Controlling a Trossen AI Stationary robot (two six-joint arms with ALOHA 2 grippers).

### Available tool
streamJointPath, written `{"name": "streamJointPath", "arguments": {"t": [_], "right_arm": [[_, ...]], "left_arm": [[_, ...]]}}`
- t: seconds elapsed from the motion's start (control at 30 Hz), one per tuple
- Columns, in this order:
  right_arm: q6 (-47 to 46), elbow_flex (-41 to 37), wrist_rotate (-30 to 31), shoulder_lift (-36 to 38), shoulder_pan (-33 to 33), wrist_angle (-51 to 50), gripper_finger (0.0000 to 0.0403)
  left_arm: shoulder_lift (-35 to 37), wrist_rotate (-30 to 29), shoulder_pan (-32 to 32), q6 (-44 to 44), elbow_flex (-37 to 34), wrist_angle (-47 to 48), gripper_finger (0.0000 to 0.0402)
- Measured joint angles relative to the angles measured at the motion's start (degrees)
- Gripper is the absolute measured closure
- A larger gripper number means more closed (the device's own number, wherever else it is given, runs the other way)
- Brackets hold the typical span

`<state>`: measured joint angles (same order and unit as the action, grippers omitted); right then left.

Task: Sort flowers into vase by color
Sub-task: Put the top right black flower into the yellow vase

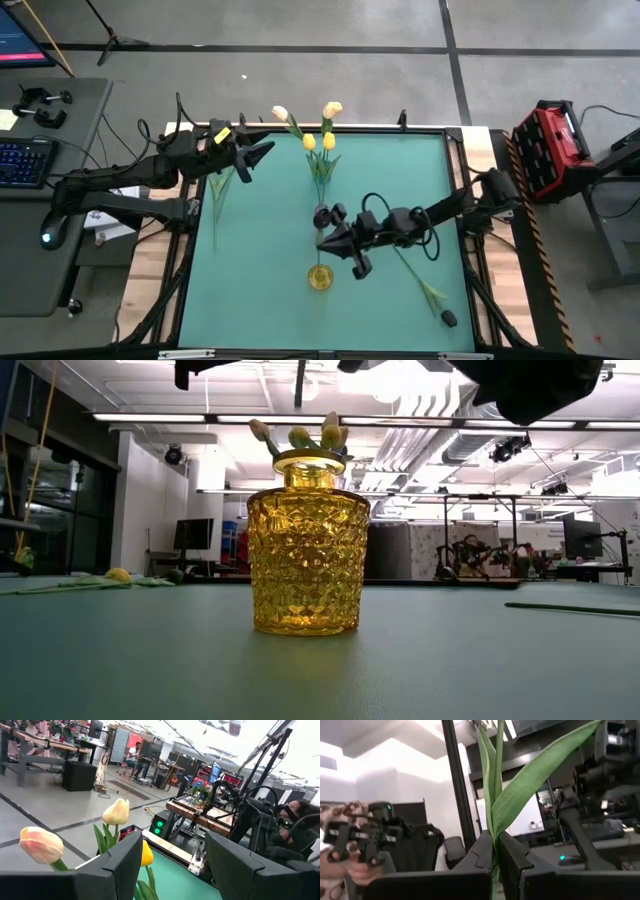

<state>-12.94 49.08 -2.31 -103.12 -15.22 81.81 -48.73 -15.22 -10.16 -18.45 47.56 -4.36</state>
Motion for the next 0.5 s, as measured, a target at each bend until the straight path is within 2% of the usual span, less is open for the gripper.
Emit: {"name": "streamJointPath", "arguments": {"t": [0.2,0.33,0.5], "right_arm": [[2.9,-0.3,0.8,-0.3,0.0,-0.6,0.0403],[5.6,-0.3,3.8,-0.3,0.0,-1.9,0.0403],[4.0,-0.4,4.0,-0.3,-0.2,-6.0,0.0403]], "left_arm": [[0.0,0.0,0.1,0.0,0.0,0.0,0.0200],[0.0,0.0,0.1,1.0,0.0,0.0,0.0200],[0.0,0.0,0.1,1.1,0.0,0.1,0.0200]]}}
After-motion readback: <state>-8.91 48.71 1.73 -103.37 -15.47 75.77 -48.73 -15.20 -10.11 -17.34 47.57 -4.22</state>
